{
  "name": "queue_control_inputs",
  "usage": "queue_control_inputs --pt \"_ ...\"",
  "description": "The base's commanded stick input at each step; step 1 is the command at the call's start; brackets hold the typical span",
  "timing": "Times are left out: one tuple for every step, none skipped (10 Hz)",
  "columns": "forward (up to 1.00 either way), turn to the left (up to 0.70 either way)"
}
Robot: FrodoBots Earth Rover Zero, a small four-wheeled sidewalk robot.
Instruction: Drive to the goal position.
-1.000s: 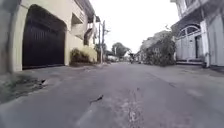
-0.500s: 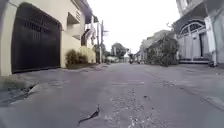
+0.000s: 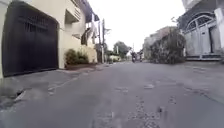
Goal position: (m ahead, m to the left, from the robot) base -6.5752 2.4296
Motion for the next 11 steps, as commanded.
queue_control_inputs --pt "1.0 -0.05" --pt "1.0 -0.33" --pt "1.0 -0.36" --pt "1.0 -0.07" --pt "1.0 0.04" --pt "1.0 0.04" --pt "1.0 0.04" --pt "1.0 0.04" --pt "1.0 0.04" --pt "1.0 0.04" --pt "1.0 0.04"
